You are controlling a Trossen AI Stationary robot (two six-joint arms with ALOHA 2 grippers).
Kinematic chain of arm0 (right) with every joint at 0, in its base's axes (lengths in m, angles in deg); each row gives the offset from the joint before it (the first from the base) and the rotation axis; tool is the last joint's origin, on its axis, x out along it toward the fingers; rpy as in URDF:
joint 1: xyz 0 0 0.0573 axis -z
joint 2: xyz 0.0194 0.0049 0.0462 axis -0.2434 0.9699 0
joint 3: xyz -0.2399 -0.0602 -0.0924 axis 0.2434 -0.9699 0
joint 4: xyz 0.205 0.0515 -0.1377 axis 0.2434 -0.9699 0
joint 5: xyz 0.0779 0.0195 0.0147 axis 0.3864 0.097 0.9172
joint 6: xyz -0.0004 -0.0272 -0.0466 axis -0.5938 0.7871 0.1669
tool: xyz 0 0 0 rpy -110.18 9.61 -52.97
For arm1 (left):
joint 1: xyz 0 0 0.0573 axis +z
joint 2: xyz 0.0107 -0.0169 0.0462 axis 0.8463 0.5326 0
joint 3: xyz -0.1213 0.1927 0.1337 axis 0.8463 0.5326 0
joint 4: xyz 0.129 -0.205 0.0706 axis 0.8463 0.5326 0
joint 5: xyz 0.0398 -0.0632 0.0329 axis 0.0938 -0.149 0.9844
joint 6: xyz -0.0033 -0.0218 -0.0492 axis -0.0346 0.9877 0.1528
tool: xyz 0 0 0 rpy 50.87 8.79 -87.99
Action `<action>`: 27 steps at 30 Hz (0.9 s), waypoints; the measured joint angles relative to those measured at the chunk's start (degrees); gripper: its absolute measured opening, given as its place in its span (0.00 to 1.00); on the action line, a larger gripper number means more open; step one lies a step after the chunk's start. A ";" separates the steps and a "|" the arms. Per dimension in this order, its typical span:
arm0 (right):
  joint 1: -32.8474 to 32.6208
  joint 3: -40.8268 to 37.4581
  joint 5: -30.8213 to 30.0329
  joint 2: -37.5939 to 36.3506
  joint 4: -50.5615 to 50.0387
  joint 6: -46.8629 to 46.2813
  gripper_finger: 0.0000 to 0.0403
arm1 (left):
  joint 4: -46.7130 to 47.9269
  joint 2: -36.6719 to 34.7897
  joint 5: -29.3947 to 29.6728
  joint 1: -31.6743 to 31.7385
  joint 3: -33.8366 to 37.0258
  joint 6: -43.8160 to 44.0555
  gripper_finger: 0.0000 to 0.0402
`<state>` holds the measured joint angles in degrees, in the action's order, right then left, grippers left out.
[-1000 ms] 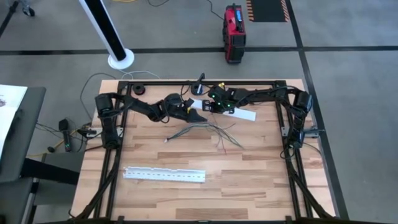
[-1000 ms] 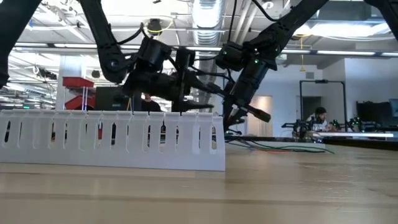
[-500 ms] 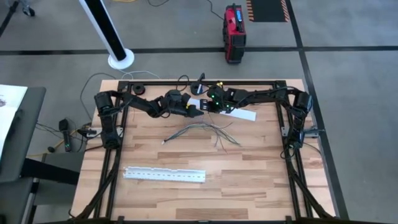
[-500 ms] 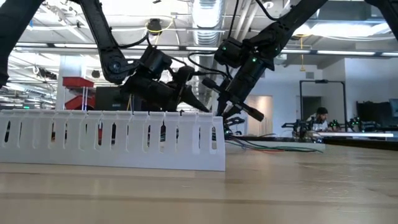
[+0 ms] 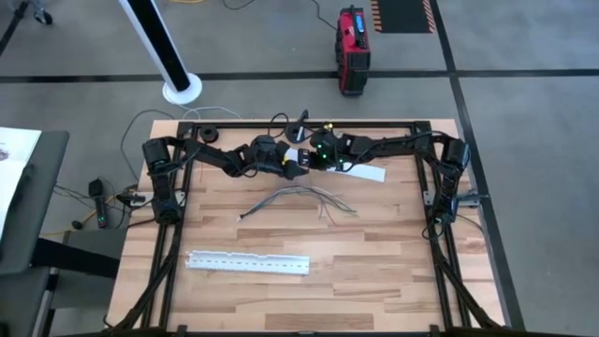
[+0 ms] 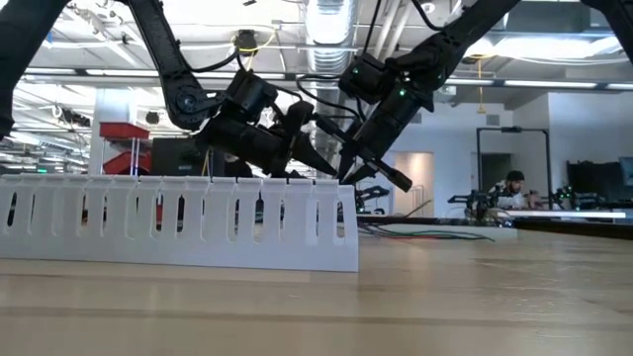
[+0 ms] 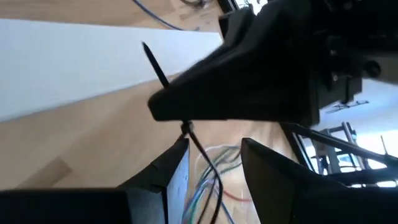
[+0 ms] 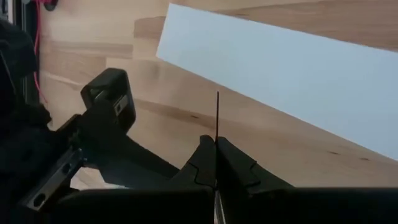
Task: Ziptie cables
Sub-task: Wrap the colored cables with the black zip tie
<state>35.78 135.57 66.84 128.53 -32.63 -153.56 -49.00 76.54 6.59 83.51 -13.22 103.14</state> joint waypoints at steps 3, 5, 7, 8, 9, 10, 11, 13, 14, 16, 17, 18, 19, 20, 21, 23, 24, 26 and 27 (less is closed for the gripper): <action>0.05 0.00 0.00 0.00 -0.07 -0.52 0.00 | -0.05 0.00 1.64 -0.24 0.00 -0.21 0.35; 0.09 0.00 0.00 0.00 -0.30 -1.04 0.00 | -0.19 0.00 2.49 -0.47 0.00 0.37 0.35; 0.09 0.00 0.00 0.00 -0.34 -1.10 0.00 | -0.22 0.00 2.75 -0.50 0.00 0.49 0.35; 0.19 0.00 0.00 0.00 -0.36 -1.31 0.00 | -0.21 0.00 2.75 -0.50 0.00 0.70 0.35; 0.19 0.00 0.00 0.00 -0.34 -1.71 0.00 | -0.17 0.00 2.75 -0.50 0.00 1.01 0.35; 0.19 0.00 0.00 0.00 -0.31 -2.14 0.00 | -0.07 0.00 2.72 -0.45 0.00 1.49 0.35; 0.19 0.00 0.00 0.00 -0.11 -2.40 0.00 | 0.01 0.00 2.27 -0.30 0.00 1.99 0.35; 0.19 0.00 -0.01 0.00 0.94 -2.43 0.00 | 0.05 0.00 -0.28 0.31 0.00 2.16 0.35; 0.19 0.00 -0.02 0.00 1.54 -2.55 0.00 | 0.25 -0.15 -1.67 0.69 0.00 2.00 0.35; 0.19 0.00 -0.02 0.00 2.35 -2.64 0.00 | 2.08 -0.85 -3.29 1.40 0.00 0.61 0.35; 0.19 0.00 -0.02 0.00 2.82 -2.75 0.00 | 3.34 -1.35 -3.54 1.74 0.00 -0.30 0.35; 0.19 0.00 -0.02 0.00 3.13 -2.83 0.00 | 4.60 -1.83 -3.52 2.07 0.00 -1.26 0.35; 0.19 0.00 -0.04 0.00 3.48 -2.95 0.00 | 5.49 -2.33 -3.48 2.36 0.00 -2.25 0.35; 0.19 0.00 -0.04 0.00 3.89 -3.02 0.00 | 6.11 -2.78 -3.45 2.61 0.01 -2.94 0.35; 0.18 0.00 -0.07 0.00 4.19 -3.06 0.00 | 6.49 -3.22 -3.44 2.84 0.01 -3.23 0.35; 0.19 0.00 -0.07 0.00 4.85 -3.30 0.00 | 7.35 -4.35 -3.38 3.26 0.02 -3.48 0.35; 0.19 0.00 -0.11 0.00 5.38 -3.34 0.00 | 8.10 -5.13 -3.23 3.44 0.02 -3.99 0.35; 0.17 0.00 -0.32 -0.02 6.18 -3.96 0.00 | 9.67 -6.70 -2.34 3.69 0.00 -6.02 0.35; 0.17 0.00 -0.64 -0.02 6.46 -4.10 0.00 | 11.17 -7.47 -2.02 3.80 0.00 -7.04 0.35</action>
<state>35.96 135.57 66.20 128.51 -26.17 -157.66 -37.83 69.06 4.57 87.31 -13.22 96.10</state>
